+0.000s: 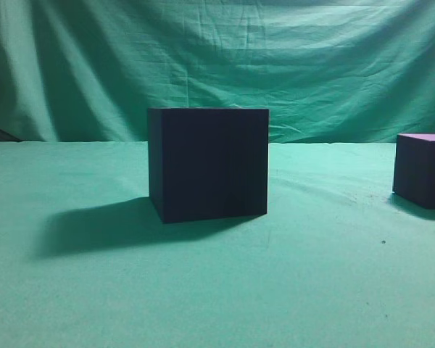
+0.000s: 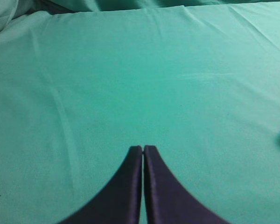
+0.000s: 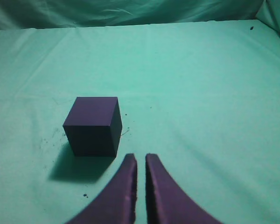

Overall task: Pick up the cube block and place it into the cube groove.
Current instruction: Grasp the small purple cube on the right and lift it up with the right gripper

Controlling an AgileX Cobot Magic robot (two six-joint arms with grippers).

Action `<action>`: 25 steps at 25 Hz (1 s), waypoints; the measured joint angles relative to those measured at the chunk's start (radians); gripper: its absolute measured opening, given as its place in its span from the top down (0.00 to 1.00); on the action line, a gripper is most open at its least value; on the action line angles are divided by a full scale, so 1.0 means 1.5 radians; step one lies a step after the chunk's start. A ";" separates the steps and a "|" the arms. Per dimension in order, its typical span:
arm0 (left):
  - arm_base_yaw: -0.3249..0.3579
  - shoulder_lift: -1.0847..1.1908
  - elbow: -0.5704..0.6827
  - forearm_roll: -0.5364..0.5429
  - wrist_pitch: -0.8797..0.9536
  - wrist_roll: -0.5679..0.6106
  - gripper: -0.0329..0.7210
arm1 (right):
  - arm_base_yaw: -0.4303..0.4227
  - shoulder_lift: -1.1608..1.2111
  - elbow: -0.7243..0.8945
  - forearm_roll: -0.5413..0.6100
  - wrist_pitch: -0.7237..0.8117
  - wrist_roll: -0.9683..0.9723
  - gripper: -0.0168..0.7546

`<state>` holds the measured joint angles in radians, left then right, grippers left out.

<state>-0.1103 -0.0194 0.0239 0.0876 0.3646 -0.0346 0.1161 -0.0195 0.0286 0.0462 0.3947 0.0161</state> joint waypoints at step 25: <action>0.000 0.000 0.000 0.000 0.000 0.000 0.96 | 0.000 0.000 0.000 0.000 0.000 0.000 0.91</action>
<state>-0.1103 -0.0194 0.0239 0.0876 0.3646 -0.0346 0.1161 -0.0195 0.0286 0.0458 0.3947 0.0161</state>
